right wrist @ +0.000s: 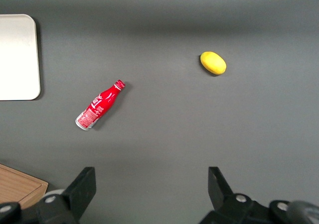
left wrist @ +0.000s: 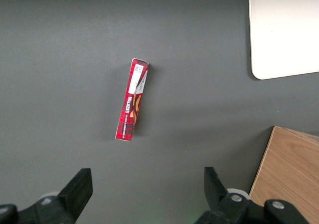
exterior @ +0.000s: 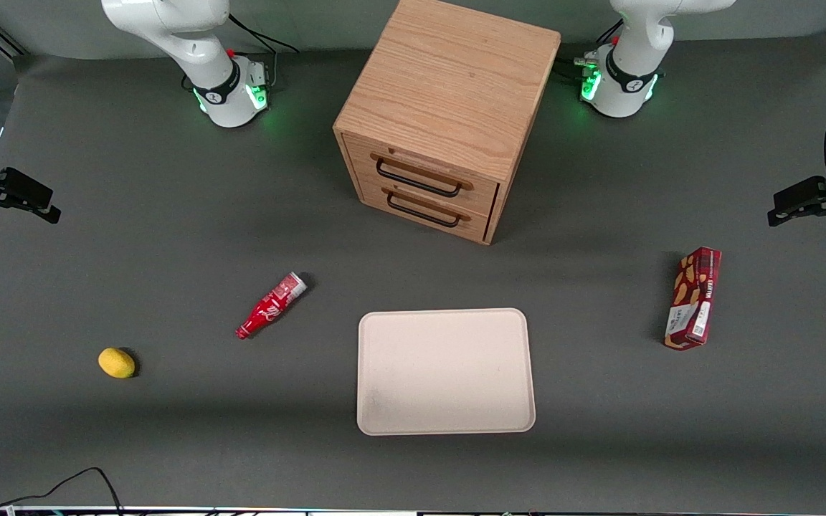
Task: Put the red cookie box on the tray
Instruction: 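Move the left gripper down over the red plaid cookie box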
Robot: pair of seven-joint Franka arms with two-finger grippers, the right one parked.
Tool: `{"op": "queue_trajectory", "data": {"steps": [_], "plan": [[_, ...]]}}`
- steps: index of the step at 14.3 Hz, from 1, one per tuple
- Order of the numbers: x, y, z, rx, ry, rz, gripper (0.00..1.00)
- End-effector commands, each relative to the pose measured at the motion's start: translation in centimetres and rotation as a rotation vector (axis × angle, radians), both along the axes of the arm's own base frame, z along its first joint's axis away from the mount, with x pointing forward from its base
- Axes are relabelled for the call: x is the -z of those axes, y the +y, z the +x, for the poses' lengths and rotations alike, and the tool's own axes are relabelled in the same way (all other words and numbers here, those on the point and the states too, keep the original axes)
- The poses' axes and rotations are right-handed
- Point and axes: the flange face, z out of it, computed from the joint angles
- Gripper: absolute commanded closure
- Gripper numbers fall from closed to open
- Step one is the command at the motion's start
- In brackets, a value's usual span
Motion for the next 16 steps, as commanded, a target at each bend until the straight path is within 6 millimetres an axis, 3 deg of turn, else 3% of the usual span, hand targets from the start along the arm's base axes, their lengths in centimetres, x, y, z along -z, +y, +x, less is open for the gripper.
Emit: {"op": "queue_trajectory", "data": {"steps": [1,7,10,16], "plan": [[-0.5,0.2,-0.3,0.039,0.010,-0.009,0.00],[-0.4,0.6,-0.4,-0.016,0.014,0.002,0.00],[0.8,0.9,0.0,-0.002,0.018,0.084,0.00],[12.2,1.4,1.9,0.118,-0.067,0.083,0.00]]}}
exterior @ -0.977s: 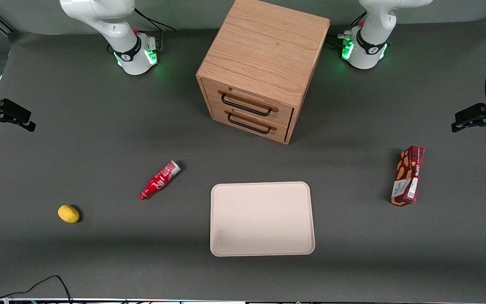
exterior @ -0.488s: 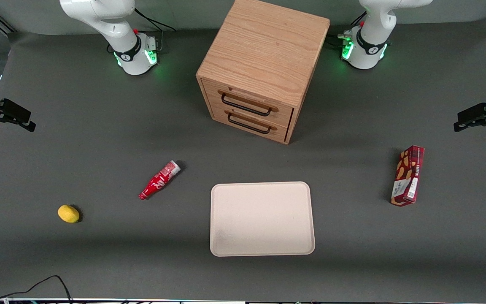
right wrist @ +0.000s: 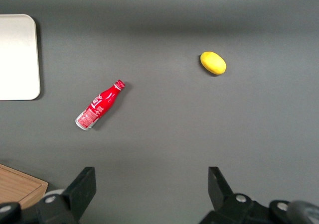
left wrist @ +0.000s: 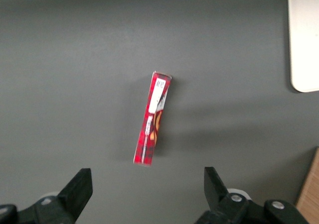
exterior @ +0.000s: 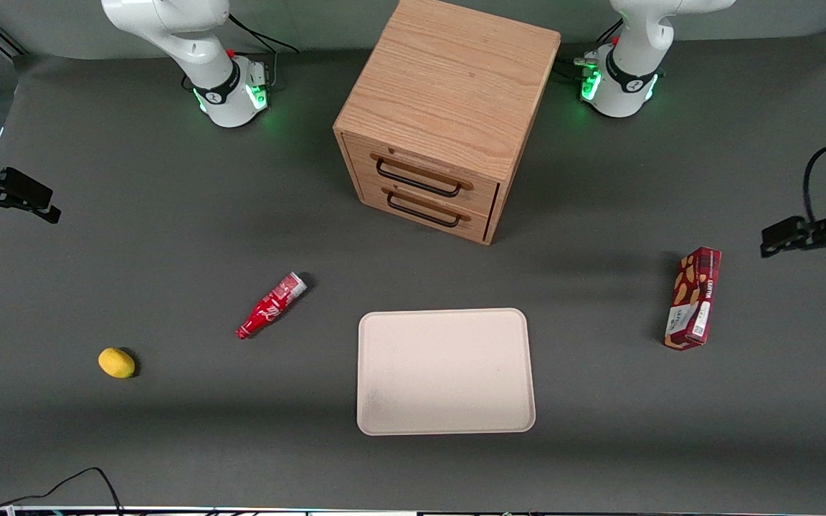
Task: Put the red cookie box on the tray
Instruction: 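Move the left gripper down over the red plaid cookie box, then close the left gripper on the end of the red cookie box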
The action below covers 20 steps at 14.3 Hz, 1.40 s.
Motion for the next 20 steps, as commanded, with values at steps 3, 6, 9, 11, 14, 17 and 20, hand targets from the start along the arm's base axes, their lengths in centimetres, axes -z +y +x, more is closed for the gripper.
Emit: {"op": "queue_trajectory", "data": {"steps": [3,6,9,11,14,17,20], "plan": [[8.1,-0.1,-0.8,0.145,0.001,0.006,0.00],[12.4,-0.1,-1.1,0.160,-0.021,0.002,0.00],[16.1,0.4,-1.2,0.229,-0.038,0.002,0.00],[18.6,2.0,-0.8,0.251,-0.049,-0.020,0.00],[21.7,2.0,-1.0,0.270,-0.060,-0.037,0.00],[24.5,2.0,-2.3,0.285,-0.080,-0.027,0.00],[25.7,3.2,-2.5,0.274,-0.083,-0.027,0.00]]}}
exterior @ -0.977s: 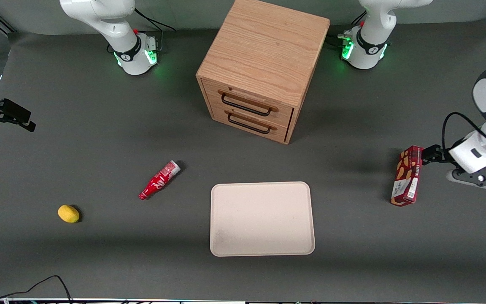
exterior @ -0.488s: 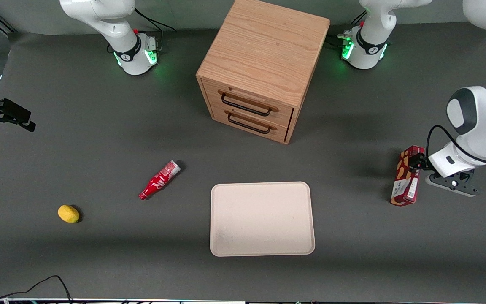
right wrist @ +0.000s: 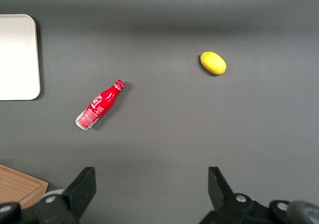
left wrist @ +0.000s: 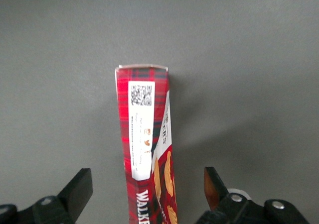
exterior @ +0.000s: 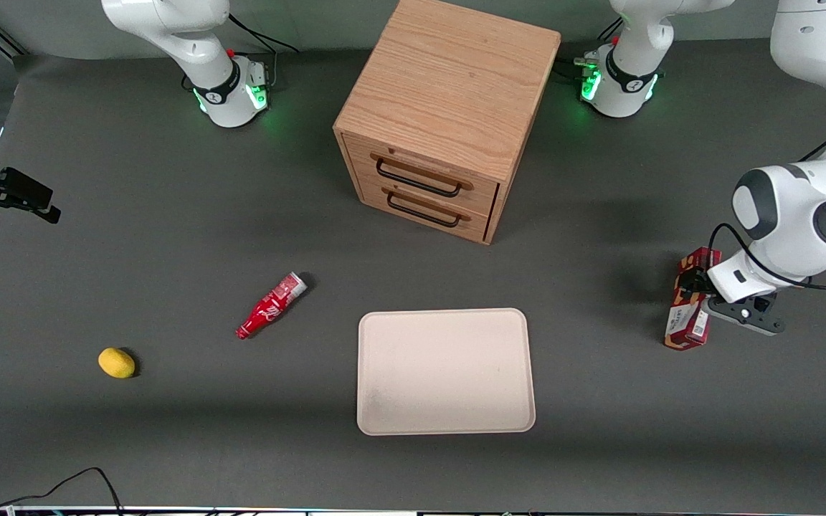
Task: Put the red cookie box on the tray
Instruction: 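Close the left gripper on the end of the red cookie box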
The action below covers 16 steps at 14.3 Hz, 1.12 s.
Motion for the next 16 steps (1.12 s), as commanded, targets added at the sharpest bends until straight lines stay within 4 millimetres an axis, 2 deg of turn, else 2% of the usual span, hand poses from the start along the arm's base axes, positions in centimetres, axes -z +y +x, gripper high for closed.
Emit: {"op": "queue_trajectory", "data": {"steps": [1,3,5,6,9,10,13,15,16], "plan": [[0.7,0.9,-0.5,0.017,-0.025,-0.008,0.00],[1.6,1.6,-0.8,-0.001,-0.033,-0.016,0.04],[2.0,1.6,-0.8,0.009,-0.036,-0.021,0.23],[2.0,1.7,-0.9,0.003,-0.037,-0.027,0.38],[2.0,1.6,-0.9,0.003,-0.035,-0.028,0.93],[1.9,1.5,-0.9,0.003,-0.035,-0.029,1.00],[-0.4,1.5,-0.3,0.008,-0.054,-0.031,1.00],[-3.6,1.4,1.0,0.008,-0.033,-0.045,1.00],[-6.1,1.4,1.8,0.006,-0.016,-0.055,1.00]]}}
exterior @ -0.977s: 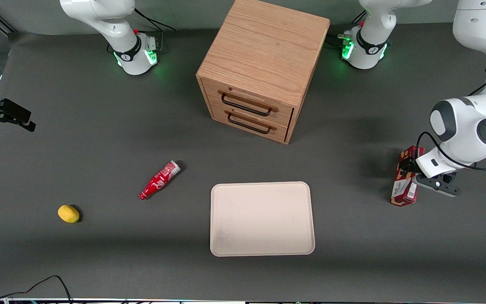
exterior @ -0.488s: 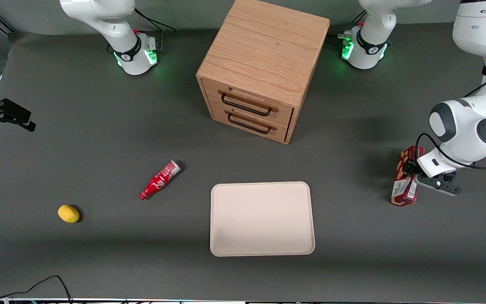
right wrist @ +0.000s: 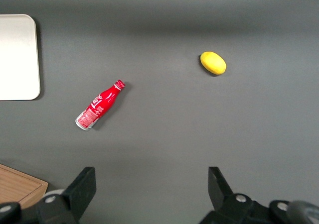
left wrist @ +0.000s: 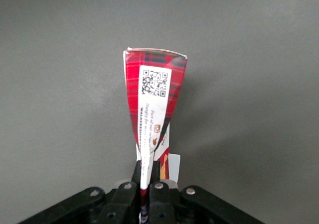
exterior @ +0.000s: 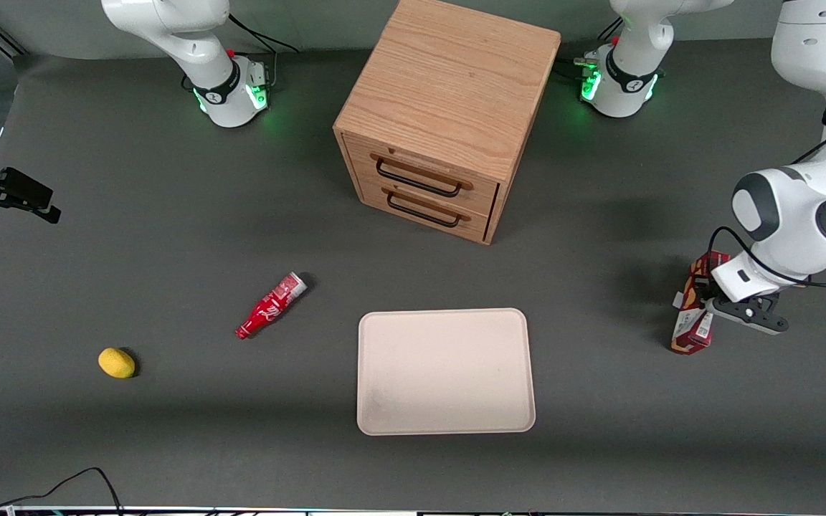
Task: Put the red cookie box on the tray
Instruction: 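Close the left gripper on the end of the red cookie box, then lift the red cookie box upright with the left gripper, then carry the box over the cream tray with the left gripper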
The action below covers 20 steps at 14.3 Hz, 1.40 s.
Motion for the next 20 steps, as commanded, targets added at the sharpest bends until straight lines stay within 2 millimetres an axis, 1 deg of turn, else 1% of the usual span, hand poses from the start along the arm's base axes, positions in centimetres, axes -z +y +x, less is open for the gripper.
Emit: {"op": "queue_trajectory", "data": {"steps": [1,3,5,6,7,8,10,11,13,14,15,16,17,19,20], "plan": [[-8.1,0.0,2.2,0.006,0.030,-0.037,1.00],[-14.7,-0.1,3.6,-0.016,0.080,-0.057,1.00],[-21.7,-0.3,4.2,-0.031,0.125,-0.055,1.00],[-24.6,-0.4,4.1,-0.034,0.136,-0.056,1.00],[-26.7,-0.4,3.8,-0.031,0.139,-0.057,1.00],[-28.2,-0.4,3.6,-0.029,0.140,-0.055,1.00],[-29.8,-0.5,3.4,-0.026,0.138,-0.053,1.00],[-30.3,-0.8,3.4,-0.027,0.133,-0.053,1.00],[-31.2,-3.0,3.4,-0.087,0.139,-0.060,1.00],[-31.7,-5.5,3.7,-0.115,0.136,-0.064,1.00],[-31.7,-8.8,3.8,-0.137,0.138,-0.067,1.00],[-31.3,-12.4,4.1,-0.175,0.139,-0.065,1.00],[-31.3,-16.4,4.3,-0.211,0.130,-0.058,1.00],[-30.4,-23.5,5.7,-0.267,0.114,-0.055,1.00],[-29.6,-26.3,6.5,-0.303,0.099,-0.062,1.00]]}}
